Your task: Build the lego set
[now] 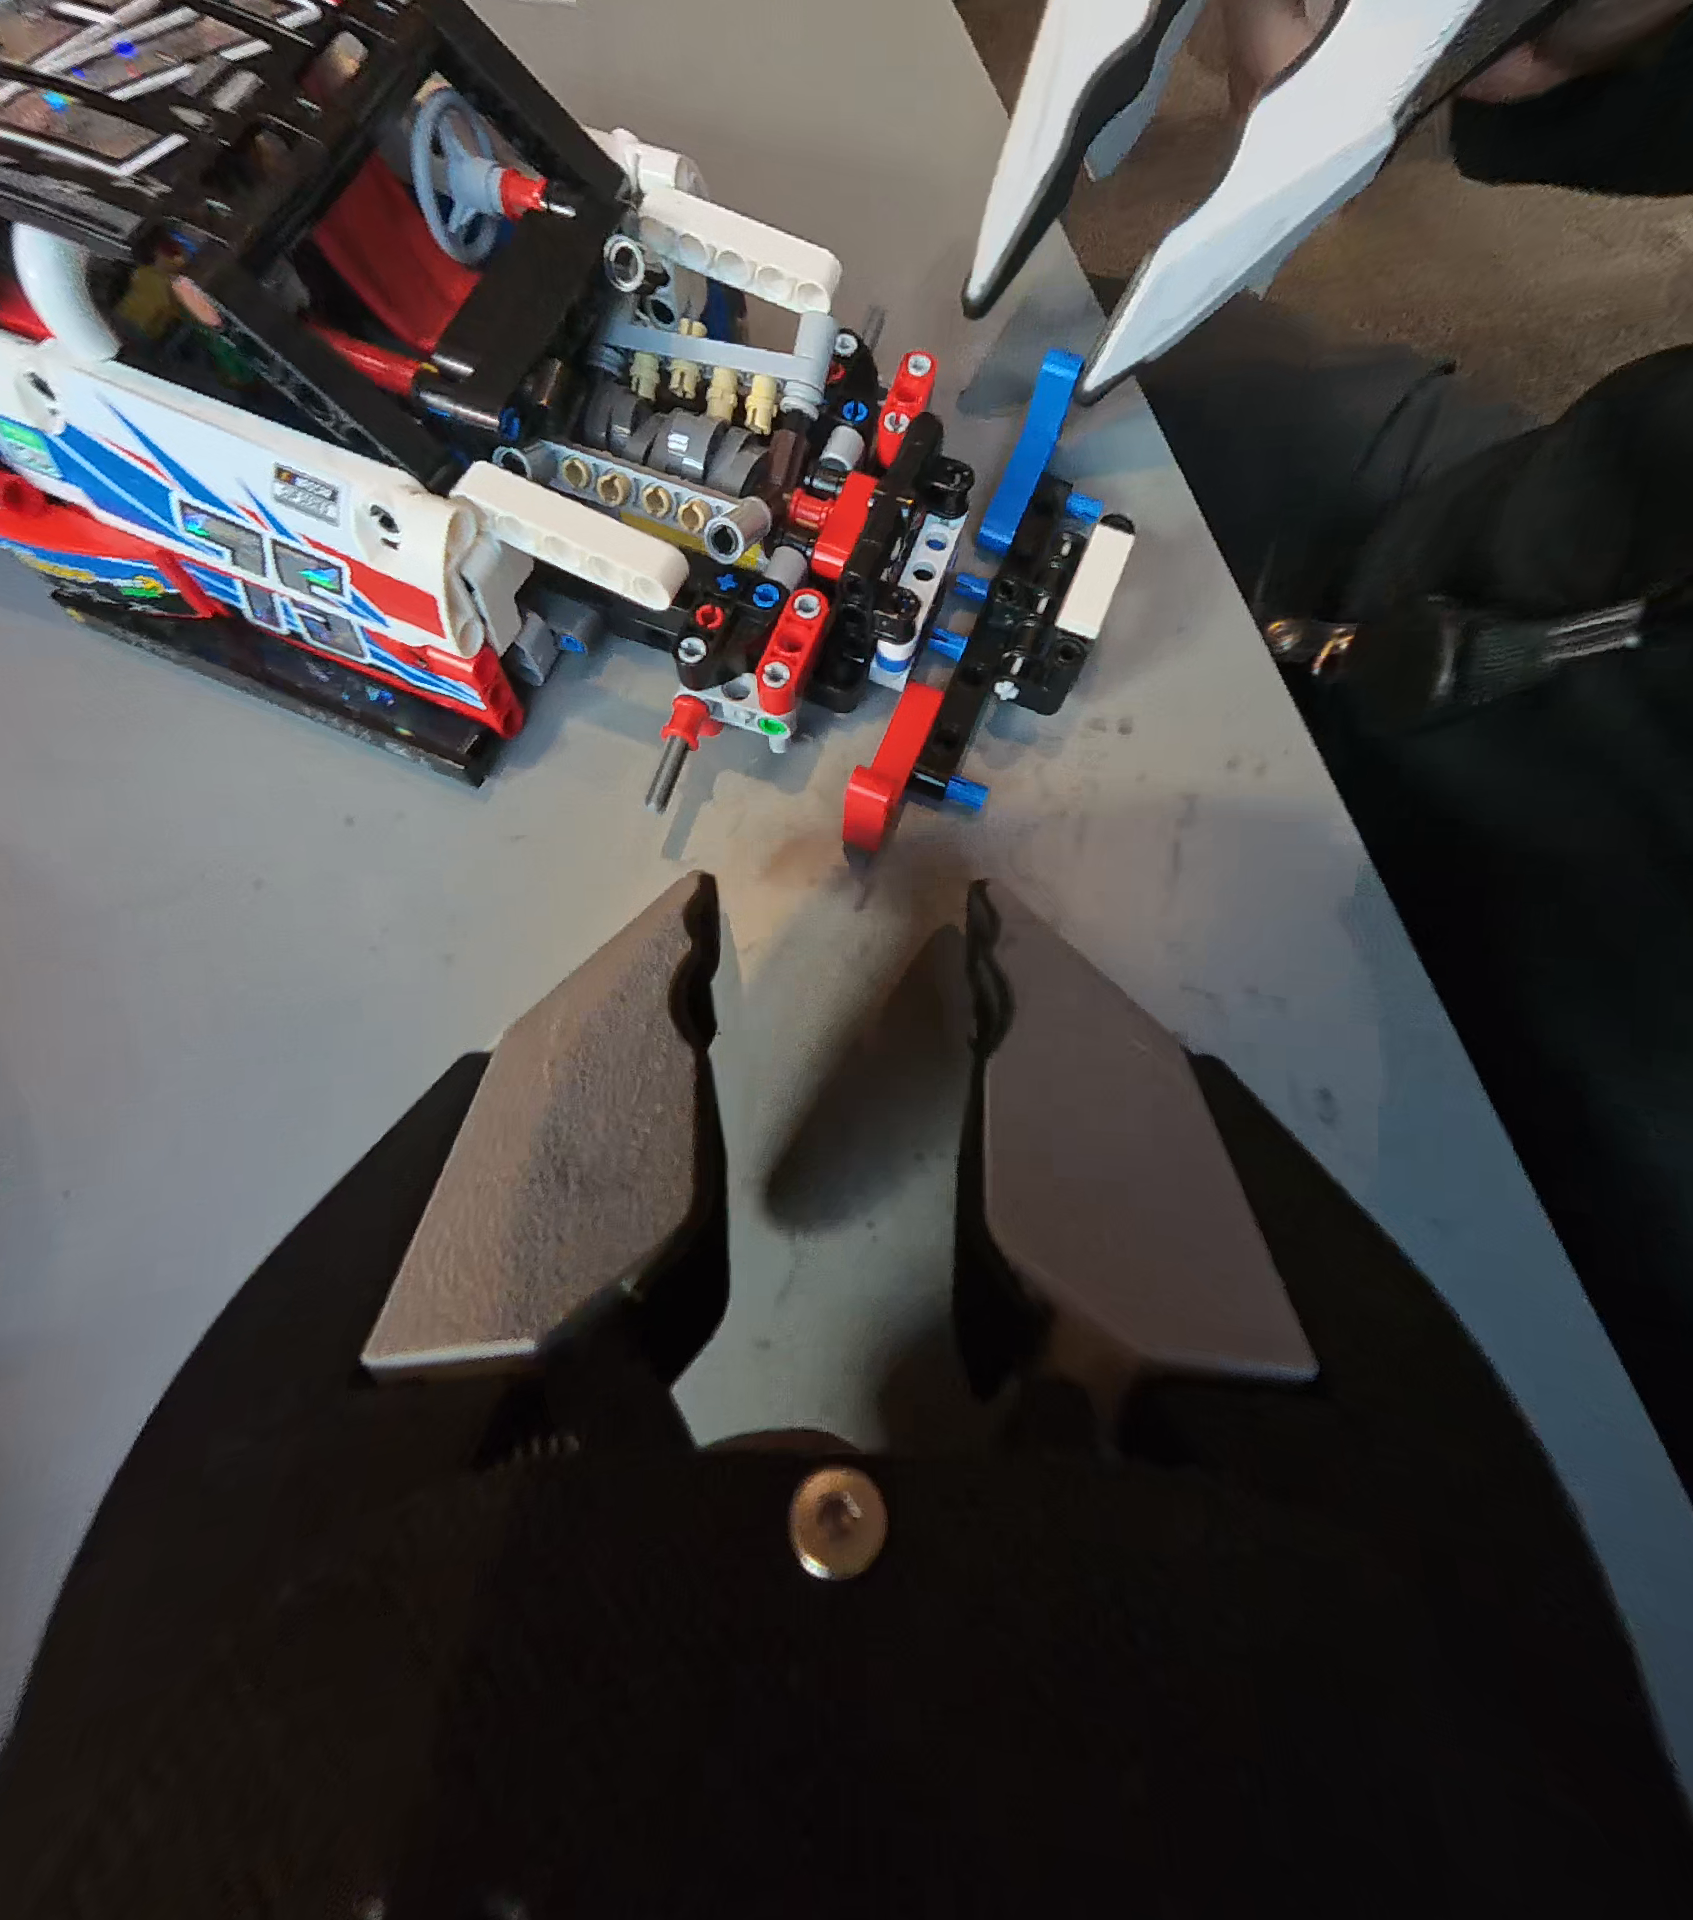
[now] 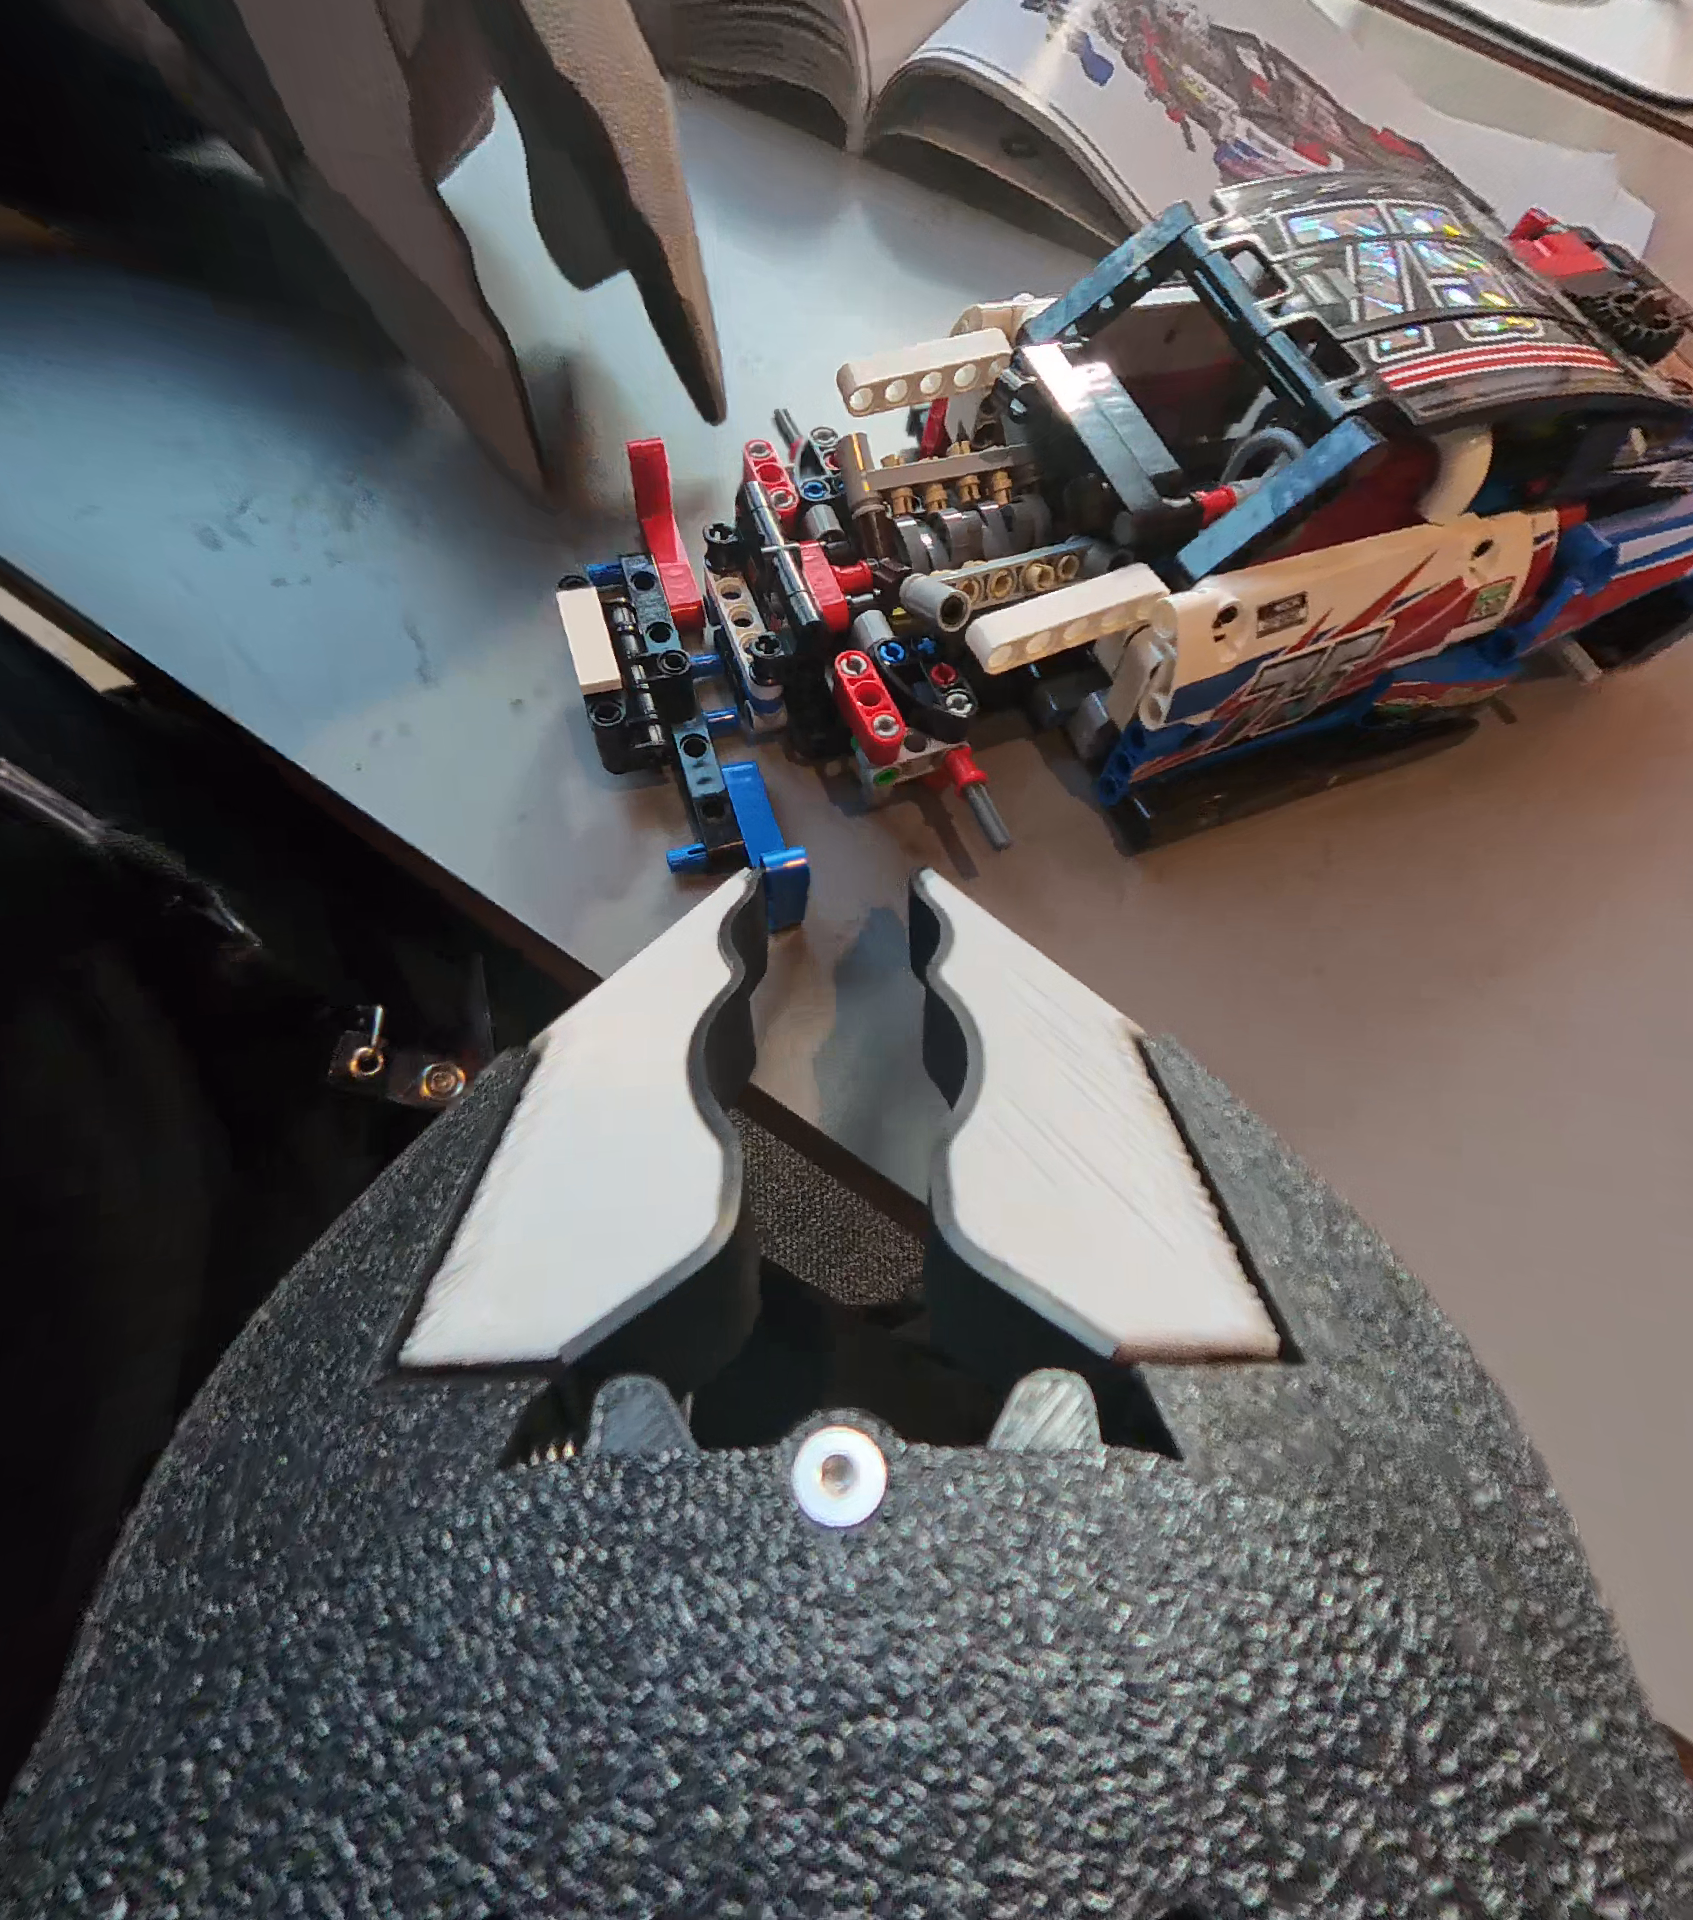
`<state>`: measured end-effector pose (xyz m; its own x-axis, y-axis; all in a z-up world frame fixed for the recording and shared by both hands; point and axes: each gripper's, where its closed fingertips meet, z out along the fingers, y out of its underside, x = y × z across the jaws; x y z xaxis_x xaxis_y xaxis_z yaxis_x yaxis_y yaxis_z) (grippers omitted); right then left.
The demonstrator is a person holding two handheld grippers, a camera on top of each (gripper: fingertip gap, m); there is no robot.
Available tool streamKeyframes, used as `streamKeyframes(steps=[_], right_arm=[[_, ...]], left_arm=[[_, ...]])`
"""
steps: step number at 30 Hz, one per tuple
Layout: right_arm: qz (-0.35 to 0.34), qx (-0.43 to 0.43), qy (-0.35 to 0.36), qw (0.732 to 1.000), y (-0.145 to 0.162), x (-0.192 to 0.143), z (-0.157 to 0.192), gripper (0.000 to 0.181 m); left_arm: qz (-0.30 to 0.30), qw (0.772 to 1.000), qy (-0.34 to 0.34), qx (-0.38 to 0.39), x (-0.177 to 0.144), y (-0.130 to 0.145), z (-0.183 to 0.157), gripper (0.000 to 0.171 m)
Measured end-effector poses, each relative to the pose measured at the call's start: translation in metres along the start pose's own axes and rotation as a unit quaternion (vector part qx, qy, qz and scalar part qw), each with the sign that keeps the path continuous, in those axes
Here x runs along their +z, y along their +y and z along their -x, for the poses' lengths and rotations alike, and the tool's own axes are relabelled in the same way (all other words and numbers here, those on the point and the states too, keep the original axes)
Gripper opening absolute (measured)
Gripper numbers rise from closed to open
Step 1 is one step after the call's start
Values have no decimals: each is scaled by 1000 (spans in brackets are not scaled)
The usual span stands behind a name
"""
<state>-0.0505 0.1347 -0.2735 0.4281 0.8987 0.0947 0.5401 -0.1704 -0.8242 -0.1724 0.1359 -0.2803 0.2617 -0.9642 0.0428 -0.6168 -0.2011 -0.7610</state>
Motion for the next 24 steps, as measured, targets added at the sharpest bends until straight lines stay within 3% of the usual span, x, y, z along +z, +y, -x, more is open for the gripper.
streamKeyframes(steps=[6, 9, 13, 24], right_arm=[[-32, 46, 35, 998, -4, -8, -16, 35], [-71, 57, 43, 995, -17, -15, -23, 38], [-79, 88, 32, 993, -18, -14, -30, 47], [-69, 111, 66, 989, -5, -18, -54, 48]], left_arm=[[-102, 993, -62, 3, -27, -18, 10, 42], [-141, 988, -59, -8, -38, -25, 11, 44], [-135, 990, -40, -13, -35, -23, 9, 45], [-158, 986, -6, -42, -40, -27, 10, 36]])
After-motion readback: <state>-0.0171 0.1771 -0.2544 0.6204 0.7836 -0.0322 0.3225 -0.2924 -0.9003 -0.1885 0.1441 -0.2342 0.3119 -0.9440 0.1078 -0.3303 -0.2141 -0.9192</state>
